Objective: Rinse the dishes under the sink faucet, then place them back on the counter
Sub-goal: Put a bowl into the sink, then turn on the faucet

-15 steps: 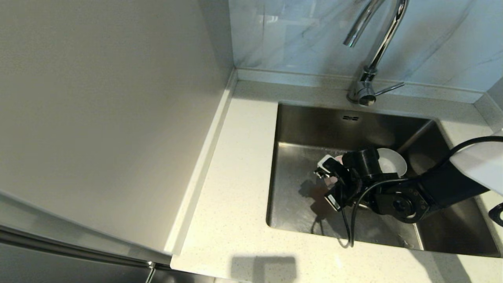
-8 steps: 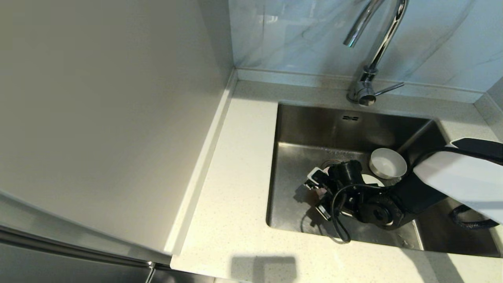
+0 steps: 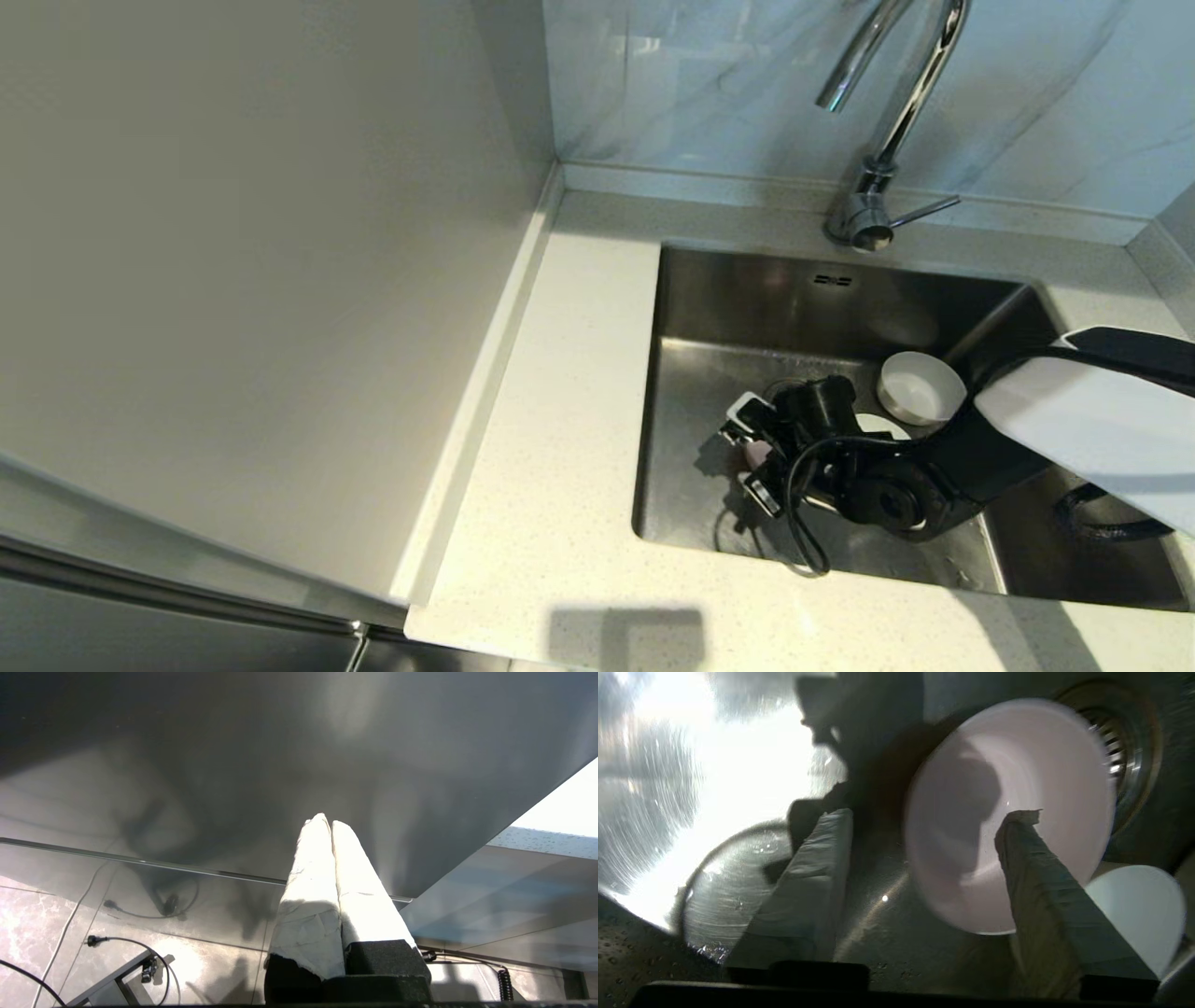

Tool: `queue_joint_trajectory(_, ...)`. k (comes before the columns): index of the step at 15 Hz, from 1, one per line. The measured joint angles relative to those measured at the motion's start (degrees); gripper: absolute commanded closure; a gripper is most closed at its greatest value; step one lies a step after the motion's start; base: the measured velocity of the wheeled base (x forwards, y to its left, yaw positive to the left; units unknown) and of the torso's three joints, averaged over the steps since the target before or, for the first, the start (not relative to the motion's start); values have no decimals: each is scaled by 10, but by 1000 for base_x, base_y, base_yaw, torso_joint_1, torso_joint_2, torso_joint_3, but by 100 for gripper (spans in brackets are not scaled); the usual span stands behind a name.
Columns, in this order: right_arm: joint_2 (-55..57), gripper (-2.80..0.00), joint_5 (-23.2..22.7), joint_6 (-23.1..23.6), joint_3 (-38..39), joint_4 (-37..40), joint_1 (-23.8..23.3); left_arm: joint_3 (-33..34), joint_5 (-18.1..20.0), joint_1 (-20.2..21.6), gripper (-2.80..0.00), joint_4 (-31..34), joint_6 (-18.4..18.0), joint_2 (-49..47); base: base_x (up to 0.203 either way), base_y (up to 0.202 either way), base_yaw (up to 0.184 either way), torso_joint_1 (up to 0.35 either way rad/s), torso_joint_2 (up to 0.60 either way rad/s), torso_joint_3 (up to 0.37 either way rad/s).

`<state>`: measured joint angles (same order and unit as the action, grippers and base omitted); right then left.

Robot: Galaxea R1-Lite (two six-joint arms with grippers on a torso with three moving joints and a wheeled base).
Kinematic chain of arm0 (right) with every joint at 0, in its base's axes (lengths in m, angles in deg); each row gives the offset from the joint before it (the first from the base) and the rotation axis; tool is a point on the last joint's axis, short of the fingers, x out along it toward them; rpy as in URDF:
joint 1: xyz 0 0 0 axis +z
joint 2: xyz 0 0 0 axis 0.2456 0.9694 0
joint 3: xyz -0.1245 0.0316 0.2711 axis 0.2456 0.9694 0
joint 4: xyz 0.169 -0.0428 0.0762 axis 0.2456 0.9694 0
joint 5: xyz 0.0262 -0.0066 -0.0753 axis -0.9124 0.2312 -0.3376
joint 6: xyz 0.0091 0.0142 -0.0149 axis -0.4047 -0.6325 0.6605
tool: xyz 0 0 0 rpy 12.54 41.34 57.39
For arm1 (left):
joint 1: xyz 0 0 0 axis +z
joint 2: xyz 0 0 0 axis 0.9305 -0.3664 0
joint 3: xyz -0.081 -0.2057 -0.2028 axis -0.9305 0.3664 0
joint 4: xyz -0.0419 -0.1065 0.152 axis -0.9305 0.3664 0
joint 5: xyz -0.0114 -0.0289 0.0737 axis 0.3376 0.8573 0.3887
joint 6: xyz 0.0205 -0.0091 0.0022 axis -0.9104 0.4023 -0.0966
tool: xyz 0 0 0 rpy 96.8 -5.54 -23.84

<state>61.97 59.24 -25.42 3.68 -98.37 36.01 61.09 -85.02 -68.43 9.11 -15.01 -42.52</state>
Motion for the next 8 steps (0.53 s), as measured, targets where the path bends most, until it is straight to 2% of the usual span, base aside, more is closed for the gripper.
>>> queue_joint_trajectory(5,-129,-280,-19,1,16,35,-44,0,0,0,0,0,0,0,0,0,0,0,0,0)
queue_joint_trajectory(8,-226,-280,-29,1,16,163,-110,0,0,0,0,0,0,0,0,0,0,0,0,0)
